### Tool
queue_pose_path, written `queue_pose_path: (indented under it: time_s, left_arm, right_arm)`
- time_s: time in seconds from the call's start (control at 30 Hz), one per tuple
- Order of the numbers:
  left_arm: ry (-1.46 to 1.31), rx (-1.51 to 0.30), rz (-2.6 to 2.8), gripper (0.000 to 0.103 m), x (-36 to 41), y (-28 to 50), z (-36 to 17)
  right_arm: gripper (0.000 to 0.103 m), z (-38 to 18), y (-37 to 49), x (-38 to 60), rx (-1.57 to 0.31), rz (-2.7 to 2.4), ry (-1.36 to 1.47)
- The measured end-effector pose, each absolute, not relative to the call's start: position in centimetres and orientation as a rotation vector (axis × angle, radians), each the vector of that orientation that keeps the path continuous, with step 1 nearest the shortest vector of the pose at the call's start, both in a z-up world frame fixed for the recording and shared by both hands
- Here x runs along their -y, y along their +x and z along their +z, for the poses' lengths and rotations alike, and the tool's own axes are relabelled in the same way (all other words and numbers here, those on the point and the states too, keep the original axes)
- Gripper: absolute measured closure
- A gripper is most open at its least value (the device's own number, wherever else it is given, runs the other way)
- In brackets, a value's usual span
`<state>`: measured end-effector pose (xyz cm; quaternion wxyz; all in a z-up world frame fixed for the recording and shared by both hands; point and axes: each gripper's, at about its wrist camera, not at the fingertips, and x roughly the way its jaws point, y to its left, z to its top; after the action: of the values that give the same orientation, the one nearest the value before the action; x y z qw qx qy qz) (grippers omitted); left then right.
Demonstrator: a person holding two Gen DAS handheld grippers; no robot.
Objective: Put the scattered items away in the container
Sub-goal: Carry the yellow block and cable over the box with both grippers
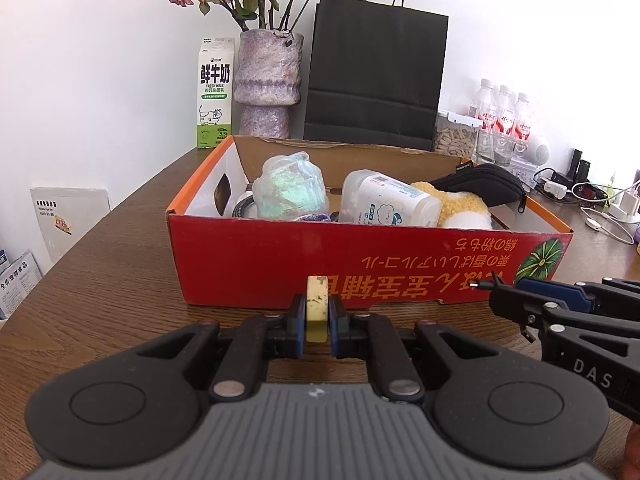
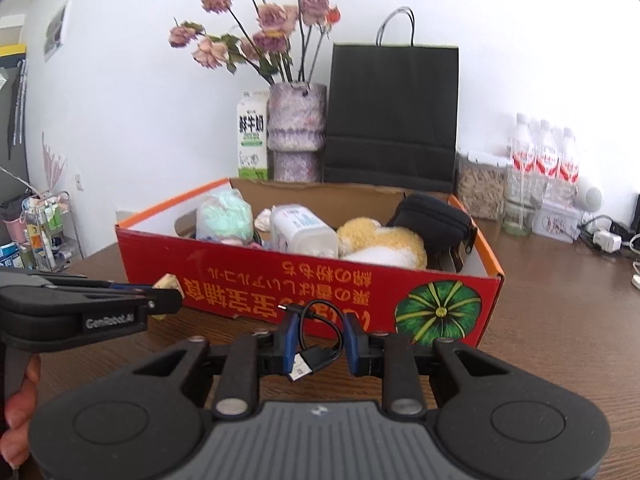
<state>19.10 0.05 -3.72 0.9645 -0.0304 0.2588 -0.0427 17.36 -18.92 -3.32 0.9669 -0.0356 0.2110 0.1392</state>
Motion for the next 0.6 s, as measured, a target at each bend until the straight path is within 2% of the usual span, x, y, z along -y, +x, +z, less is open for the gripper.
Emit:
queue_pose_path:
  time_s: [0.33,0.6]
  left_arm:
    - [-0.09,-0.417,-0.115,0.091,-0.3,17.8,-1.9]
    - [-0.106,-0.332,-0.096,0.091,-1.2,20.5,2.0]
  right_arm:
    - [0.08,-1.8,15.9,18.1,-0.274,0.295,-0.071]
    - [0.08,1.1,19.3,14.9,-0.229,0.328,-0.069]
